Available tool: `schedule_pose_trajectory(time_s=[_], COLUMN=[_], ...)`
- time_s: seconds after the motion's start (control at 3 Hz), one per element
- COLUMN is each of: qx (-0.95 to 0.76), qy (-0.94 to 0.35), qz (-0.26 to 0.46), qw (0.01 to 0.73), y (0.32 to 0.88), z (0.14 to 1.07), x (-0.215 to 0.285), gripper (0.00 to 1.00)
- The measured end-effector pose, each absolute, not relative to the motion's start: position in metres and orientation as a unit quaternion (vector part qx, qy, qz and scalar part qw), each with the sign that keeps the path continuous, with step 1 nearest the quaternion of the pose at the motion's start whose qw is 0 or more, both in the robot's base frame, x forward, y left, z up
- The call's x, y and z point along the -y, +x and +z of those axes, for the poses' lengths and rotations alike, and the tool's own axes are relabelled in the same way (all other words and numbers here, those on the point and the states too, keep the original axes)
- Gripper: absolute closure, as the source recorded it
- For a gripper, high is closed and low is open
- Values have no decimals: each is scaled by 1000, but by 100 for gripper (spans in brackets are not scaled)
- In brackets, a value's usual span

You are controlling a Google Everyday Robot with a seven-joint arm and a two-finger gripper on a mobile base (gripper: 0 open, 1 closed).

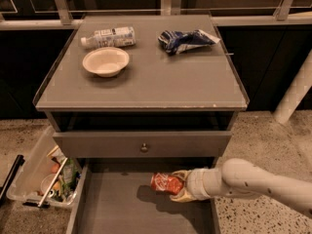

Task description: Pick coke can from middle drawer and place on counter

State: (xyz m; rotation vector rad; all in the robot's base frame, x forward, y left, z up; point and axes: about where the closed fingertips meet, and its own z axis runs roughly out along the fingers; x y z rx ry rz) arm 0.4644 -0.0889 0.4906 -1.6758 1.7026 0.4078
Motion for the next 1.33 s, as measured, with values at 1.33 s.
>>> schedule_pose_trajectory(time_s=[1.33], qx=[-606], qy=[-706], qz=[88], qw=[355], y=[454], z=[647], x=[108], gripper=[100])
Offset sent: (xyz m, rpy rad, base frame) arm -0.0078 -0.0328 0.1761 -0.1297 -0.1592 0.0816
